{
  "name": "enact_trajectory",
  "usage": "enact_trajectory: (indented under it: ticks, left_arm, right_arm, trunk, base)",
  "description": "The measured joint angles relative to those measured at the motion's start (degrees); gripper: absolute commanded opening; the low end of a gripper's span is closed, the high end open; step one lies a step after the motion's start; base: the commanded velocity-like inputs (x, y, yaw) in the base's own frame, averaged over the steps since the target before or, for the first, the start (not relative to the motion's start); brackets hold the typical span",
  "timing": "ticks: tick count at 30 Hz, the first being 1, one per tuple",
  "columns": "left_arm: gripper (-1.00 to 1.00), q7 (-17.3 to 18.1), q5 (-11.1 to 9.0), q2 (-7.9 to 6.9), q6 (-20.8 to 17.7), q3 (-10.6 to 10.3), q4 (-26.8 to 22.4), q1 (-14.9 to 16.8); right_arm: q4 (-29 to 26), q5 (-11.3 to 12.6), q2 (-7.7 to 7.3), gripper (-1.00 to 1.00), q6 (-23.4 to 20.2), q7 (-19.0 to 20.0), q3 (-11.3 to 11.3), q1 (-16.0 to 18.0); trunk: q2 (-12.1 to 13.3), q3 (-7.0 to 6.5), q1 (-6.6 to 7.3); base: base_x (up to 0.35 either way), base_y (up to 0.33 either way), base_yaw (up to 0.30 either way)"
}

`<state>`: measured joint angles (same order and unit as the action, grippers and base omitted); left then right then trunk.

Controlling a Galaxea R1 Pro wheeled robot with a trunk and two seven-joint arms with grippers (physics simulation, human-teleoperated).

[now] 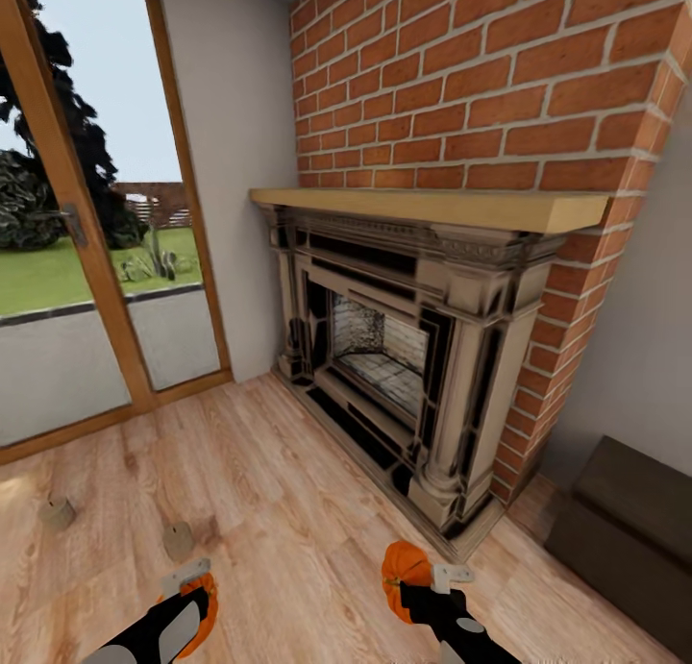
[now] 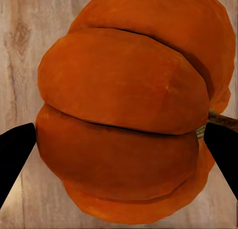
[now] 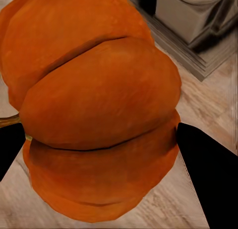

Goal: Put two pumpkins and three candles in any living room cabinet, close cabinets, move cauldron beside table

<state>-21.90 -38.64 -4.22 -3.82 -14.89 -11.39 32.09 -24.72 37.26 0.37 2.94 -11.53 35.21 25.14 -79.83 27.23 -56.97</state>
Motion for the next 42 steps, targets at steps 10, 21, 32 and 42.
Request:
enact_trajectory:
  ticks: [10, 21, 32, 42]
  left_arm:
    - [-1.0, 0.05, -0.21, -0.35, -0.14, 0.32, -0.16, 0.0]
    - [-1.0, 0.22, -0.47, -0.38, -0.34, 0.39, -0.17, 0.0]
    - [-1.0, 0.38, -0.33, -0.35, -0.32, 0.28, -0.22, -0.02]
    - [-1.0, 0.61, -0.13, -0.13, -0.67, -0.02, -0.15, -0.01]
  right_arm:
    - [0.07, 0.24, -0.08, -1.0, -0.07, -0.04, -0.04, 0.0]
    - [-0.27, 1.36, -0.21, -1.0, -2.49, -0.07, -0.46, 0.0]
    - [0.28, 1.53, -0.37, -1.0, -11.52, -0.21, -4.74, 0.05]
    - [5.65, 2.26, -0.13, -1.0, -11.31, -0.33, -11.63, 0.04]
  trunk:
    - [0.0, 0.0, 0.0]
    - [3.6, -1.61, 1.97]
    - [8.01, -3.01, 4.39]
    - [12.02, -4.73, 6.59]
  base:
    - [0.0, 0.0, -0.281]
    - [0.0, 0.0, -0.276]
    - [0.0, 0.0, -0.033]
    - [0.0, 0.0, 0.0]
